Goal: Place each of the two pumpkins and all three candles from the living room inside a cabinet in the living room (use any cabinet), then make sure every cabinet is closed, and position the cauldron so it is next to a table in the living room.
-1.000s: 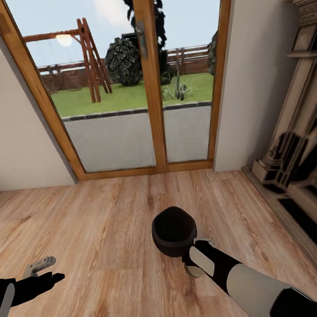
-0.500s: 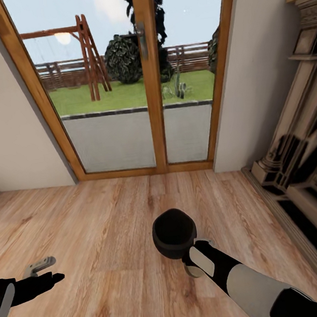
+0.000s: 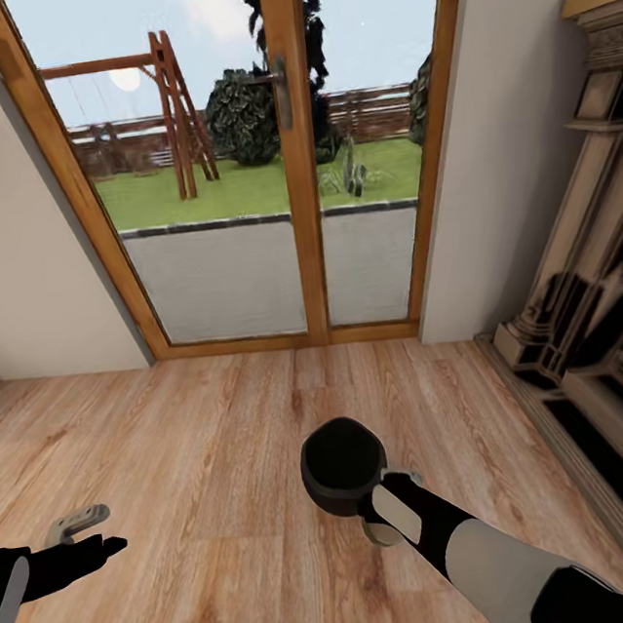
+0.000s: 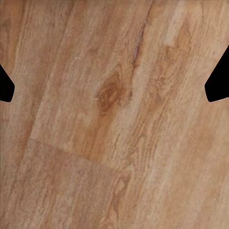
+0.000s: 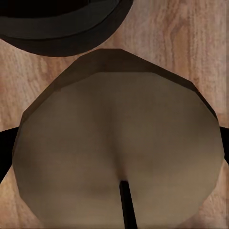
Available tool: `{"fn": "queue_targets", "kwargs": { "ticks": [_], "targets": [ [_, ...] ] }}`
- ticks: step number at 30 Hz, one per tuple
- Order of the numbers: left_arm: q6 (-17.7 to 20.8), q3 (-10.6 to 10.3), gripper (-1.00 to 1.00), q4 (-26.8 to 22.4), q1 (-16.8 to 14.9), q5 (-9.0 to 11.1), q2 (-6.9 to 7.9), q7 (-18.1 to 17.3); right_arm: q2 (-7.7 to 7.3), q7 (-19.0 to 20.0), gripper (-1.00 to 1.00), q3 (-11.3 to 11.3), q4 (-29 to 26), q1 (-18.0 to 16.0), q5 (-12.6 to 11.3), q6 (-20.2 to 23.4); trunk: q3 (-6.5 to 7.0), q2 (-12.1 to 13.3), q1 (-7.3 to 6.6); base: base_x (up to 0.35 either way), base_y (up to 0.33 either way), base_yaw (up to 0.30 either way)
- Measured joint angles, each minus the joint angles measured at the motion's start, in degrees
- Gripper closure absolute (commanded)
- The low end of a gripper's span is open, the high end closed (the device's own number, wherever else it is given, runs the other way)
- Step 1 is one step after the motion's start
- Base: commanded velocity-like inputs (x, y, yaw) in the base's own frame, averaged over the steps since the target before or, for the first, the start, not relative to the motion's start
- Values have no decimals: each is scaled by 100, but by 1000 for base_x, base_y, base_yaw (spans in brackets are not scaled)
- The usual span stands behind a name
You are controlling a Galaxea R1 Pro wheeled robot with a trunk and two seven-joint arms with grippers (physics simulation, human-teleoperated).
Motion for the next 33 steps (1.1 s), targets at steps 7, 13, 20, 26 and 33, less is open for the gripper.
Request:
{"fn": "queue_targets", "kwargs": {
  "ticks": [7,13,20,26,33],
  "targets": [
    [0,0,-100,0,-1,1,-8,0,0,1,100,-15,5,1,-12,238,126,281,-154,0,0,0],
    [0,0,-100,0,0,7,-8,-6,0,1,100,-23,5,3,-13,358,233,521,-285,0,0,0],
    [0,-5,-100,74,-6,16,-38,-17,-16,-8,100,-597,1,75,-55,317,359,802,-439,0,0,0],
    [-139,-218,-100,946,-8,-21,-323,26,-54,-22,100,-793,3,97,-55,321,467,1043,-571,0,0,0],
    [-353,-890,-100,1241,-8,-38,-668,308,-47,-38,100,-772,4,100,-8,336,592,1324,-725,0,0,0]
  ]
}}
